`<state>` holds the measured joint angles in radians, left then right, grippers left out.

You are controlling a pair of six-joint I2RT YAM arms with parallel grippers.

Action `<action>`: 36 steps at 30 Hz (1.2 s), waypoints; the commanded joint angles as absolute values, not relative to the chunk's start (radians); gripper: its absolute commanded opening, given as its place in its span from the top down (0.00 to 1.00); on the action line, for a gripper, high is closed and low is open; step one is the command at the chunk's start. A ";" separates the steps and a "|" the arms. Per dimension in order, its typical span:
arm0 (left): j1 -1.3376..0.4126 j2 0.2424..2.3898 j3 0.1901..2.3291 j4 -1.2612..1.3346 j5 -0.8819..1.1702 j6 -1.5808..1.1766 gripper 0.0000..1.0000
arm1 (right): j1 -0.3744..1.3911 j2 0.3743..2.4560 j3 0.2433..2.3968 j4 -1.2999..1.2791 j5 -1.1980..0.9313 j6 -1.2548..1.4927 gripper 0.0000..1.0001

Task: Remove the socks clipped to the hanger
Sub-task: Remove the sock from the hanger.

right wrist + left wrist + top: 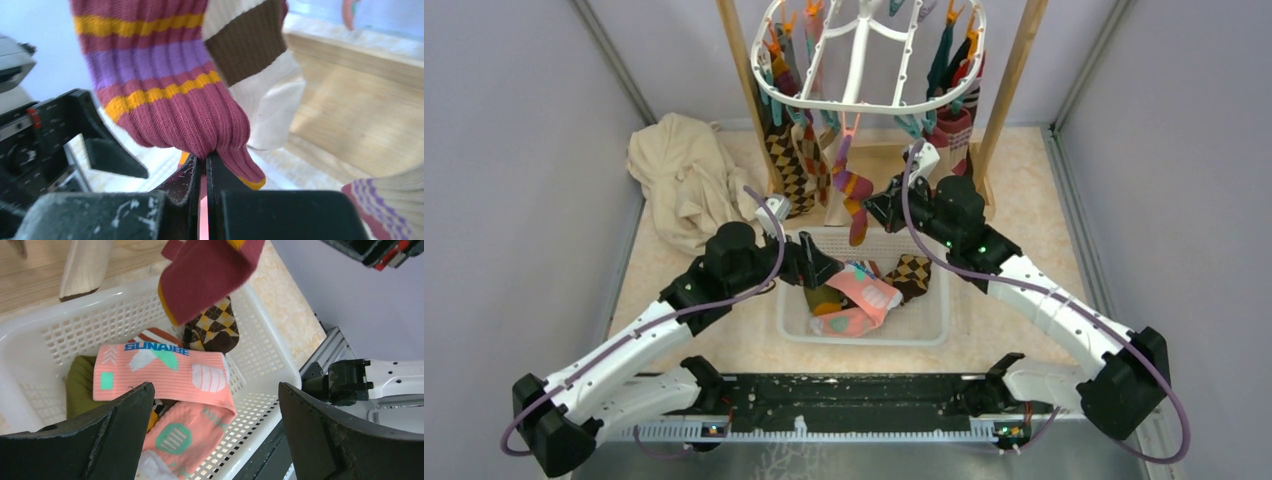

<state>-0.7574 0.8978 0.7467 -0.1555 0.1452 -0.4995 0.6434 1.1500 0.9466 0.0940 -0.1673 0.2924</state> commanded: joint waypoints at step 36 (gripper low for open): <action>-0.759 1.074 0.739 0.285 0.304 -0.430 0.24 | 0.572 1.022 0.905 0.178 -0.591 0.668 1.00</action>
<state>-0.7574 1.0645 0.7136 0.2279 0.2562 -0.4541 0.5896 1.0561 0.9173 0.1211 -0.5690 0.6533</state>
